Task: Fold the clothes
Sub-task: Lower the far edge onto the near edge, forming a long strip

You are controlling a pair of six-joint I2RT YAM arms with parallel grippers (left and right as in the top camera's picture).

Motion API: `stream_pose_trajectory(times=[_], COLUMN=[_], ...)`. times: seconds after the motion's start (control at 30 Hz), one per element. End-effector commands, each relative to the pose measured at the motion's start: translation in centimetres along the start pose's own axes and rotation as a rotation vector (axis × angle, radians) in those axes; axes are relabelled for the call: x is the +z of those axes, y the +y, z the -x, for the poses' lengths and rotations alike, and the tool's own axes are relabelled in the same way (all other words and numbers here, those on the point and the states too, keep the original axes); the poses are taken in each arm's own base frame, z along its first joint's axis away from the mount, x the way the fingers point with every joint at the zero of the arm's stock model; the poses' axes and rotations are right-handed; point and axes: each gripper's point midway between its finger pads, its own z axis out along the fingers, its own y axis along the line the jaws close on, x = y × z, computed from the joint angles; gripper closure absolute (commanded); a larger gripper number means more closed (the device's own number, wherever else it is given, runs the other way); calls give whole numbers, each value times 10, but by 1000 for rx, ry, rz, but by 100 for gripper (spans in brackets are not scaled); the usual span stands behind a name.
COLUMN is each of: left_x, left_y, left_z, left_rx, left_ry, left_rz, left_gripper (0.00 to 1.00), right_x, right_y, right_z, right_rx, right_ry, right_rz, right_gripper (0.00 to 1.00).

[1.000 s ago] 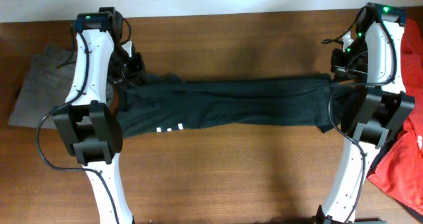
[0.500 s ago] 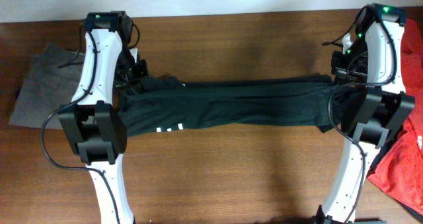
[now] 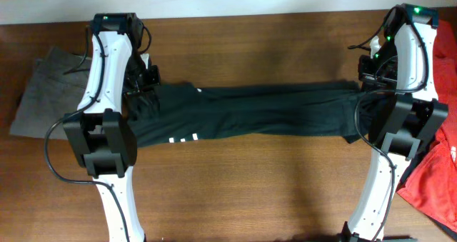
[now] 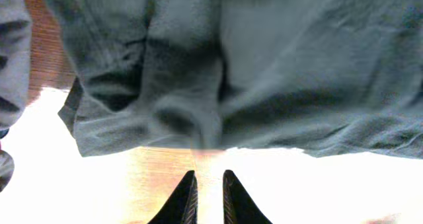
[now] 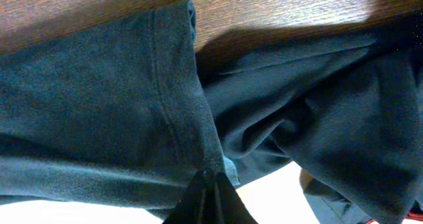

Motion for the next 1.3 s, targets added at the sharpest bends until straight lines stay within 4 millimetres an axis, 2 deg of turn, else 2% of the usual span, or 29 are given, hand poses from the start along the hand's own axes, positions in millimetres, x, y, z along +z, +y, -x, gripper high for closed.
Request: stream_pose_trajectory(times=[0.0,0.2,0.3,0.43,0.6,0.73,0.83,0.97,1.1,1.17,1.27], left_x=[-14,-14,-15,-14,3,27,48,84,114,123,124], left_y=[-8,-8,-3,-5,-8,-13,-15,-10,0,4,6], left_z=[-4,1,13,31,50,60,51,25,-4,-15,-21], left_rx=[6,7,9,14,17,24,28,30,20,15,12], left_ry=[-33,-52,-104,-171,-222,-236,-184,-72,41,82,103], left_rz=[-24,-19,16,9,-1,-28,-33,-1,25,35,39], left_gripper=[86,86,86,87,89,89,89,91,99,100,99], right_x=[-25,-25,-25,-25,-25,-25,-25,-25,-25,-25,-25], right_y=[-7,-7,-7,-7,-7,-7,-7,-7,-7,-7,-7], right_z=[-1,-1,-1,-1,-1,-1,-1,-1,-1,-1,-1], right_rx=[4,5,5,5,5,5,5,5,5,5,5], right_ry=[-61,-61,-61,-61,-61,-61,-61,-61,-61,-61,-61], right_rz=[-36,-36,-36,-36,-36,-36,-36,-36,-36,-36,-36], right_gripper=[93,93,93,93,93,93,93,93,93,93,93])
